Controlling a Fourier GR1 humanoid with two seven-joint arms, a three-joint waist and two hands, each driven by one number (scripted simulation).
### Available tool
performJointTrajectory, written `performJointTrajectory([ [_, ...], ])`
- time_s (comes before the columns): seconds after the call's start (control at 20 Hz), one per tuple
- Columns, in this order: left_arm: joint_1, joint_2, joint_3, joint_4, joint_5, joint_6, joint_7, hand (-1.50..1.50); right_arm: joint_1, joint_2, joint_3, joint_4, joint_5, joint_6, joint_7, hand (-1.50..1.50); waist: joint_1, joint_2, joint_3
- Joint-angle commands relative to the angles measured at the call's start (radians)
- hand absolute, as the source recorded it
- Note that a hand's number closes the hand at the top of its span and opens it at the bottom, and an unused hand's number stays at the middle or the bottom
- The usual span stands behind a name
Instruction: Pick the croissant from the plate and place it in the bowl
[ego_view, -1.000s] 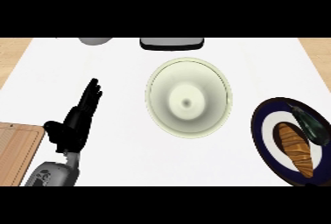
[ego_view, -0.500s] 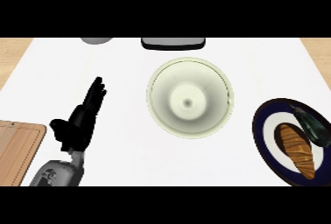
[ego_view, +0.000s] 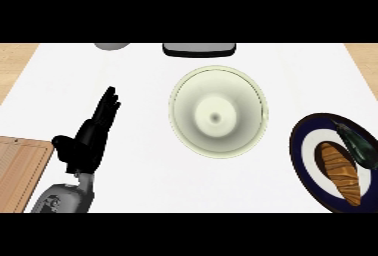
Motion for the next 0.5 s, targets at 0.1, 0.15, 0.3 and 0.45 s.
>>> performJointTrajectory([
  [0.1,0.027,-0.011,0.025,-0.026,-0.018,-0.038,0.004,0.0,0.018,0.095,0.023,0.024,0.119,0.046,-0.024,-1.5,-0.006,-0.001,0.0],
  [0.15,-0.022,-0.057,-0.005,0.063,-0.057,-0.007,-0.045,0.0,-0.079,0.064,0.021,0.199,0.102,0.09,-0.111,-1.5,-0.003,0.001,0.001],
  [0.3,0.015,-0.049,0.052,0.054,-0.031,-0.055,-0.05,0.0,-0.019,0.085,-0.064,0.083,0.072,0.157,-0.065,-1.5,-0.008,-0.001,0.0],
  [0.45,-0.036,-0.043,0.057,0.014,-0.047,-0.05,0.043,0.0,-0.113,0.128,-0.037,0.202,0.097,0.157,-0.112,-1.5,-0.003,0.0,0.0],
])
